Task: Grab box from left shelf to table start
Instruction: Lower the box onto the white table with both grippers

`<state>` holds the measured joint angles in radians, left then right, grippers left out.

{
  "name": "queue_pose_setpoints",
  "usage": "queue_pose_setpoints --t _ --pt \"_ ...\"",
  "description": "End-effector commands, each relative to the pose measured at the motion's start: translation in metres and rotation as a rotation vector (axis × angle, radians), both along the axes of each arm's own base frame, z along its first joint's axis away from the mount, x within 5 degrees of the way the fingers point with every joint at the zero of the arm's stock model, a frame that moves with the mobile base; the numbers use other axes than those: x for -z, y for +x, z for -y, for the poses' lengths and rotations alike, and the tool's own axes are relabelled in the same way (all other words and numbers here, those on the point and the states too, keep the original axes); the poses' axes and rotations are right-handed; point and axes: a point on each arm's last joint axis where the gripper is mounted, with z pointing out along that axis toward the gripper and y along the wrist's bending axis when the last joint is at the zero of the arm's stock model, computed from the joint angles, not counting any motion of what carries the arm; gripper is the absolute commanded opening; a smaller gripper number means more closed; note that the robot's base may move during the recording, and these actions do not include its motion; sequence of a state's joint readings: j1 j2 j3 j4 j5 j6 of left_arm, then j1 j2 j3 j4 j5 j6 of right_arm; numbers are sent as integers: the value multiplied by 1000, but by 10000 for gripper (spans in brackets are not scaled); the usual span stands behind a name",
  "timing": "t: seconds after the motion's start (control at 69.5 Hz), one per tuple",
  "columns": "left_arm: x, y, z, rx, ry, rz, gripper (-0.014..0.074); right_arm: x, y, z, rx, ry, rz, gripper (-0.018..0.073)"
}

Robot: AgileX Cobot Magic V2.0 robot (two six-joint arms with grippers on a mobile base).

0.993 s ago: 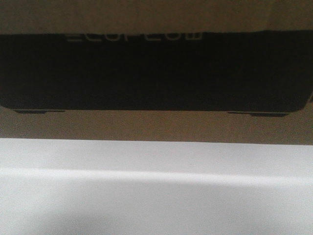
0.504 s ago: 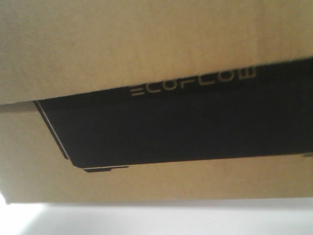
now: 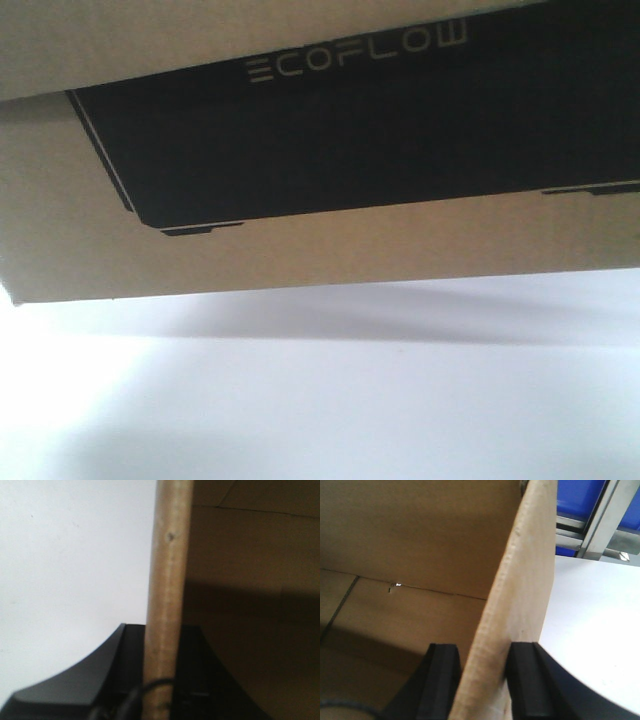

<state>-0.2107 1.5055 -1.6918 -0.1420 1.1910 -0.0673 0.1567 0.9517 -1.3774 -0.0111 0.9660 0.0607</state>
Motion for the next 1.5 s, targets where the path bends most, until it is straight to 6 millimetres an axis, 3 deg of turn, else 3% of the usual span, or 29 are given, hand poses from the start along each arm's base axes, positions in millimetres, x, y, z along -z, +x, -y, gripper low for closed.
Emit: queue_pose_setpoints --t 0.0,0.23,0.432,0.748,1.166,1.324,1.482 --pt "-23 -6 -2 -19 -28 116 -104 -28 -5 -4 -41 57 206 60" --pt "-22 -6 -2 -17 -27 106 -104 -19 -6 -4 -43 40 104 60" --pt "-21 -7 -4 -22 0 94 -104 -5 6 -6 -45 20 -27 60" --pt "-17 -6 -9 -38 69 77 -104 37 60 -15 -45 -22 -303 60" --pt "30 44 -1 -49 102 -6 -104 97 137 -24 -28 -67 -467 60" --pt "41 55 1 -50 103 -10 -104 116 154 -26 -25 -85 -524 60" --pt "51 59 4 -43 98 -56 -102 121 157 -27 -25 -87 -537 98"
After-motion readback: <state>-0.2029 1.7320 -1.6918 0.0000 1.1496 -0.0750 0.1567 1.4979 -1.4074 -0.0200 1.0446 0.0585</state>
